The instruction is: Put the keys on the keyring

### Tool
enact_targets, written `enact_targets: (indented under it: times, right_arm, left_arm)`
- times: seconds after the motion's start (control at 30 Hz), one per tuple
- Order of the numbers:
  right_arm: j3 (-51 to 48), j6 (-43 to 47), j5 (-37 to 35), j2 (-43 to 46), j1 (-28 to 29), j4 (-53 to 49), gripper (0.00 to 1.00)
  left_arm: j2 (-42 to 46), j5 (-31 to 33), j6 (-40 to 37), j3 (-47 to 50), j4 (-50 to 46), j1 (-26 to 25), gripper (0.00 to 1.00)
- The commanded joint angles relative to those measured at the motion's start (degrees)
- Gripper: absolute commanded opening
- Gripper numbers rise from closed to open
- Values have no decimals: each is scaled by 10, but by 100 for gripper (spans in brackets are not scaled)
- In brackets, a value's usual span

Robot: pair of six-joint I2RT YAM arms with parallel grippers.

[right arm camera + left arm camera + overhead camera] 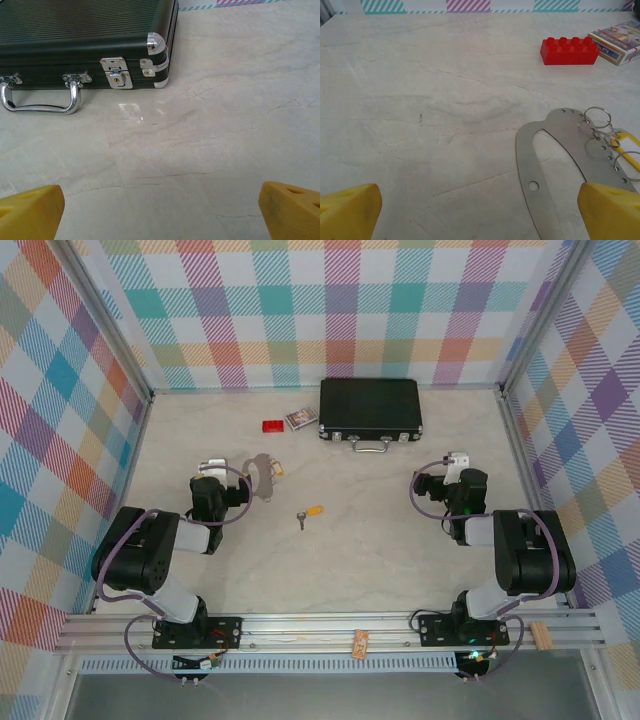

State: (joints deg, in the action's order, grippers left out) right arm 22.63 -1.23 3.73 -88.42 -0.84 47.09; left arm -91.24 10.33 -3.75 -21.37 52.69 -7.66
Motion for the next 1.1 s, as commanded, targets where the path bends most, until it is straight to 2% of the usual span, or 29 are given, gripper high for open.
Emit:
enact_targets:
  times: [0.0,1.07]
  right_arm:
    - [10,3,8,3,-1,5,99]
    - [8,3,7,4,-1,8,99]
  left_arm:
    - [7,-6,-4,3,16,6,100]
    - [6,-8,13,-16,-16,19,100]
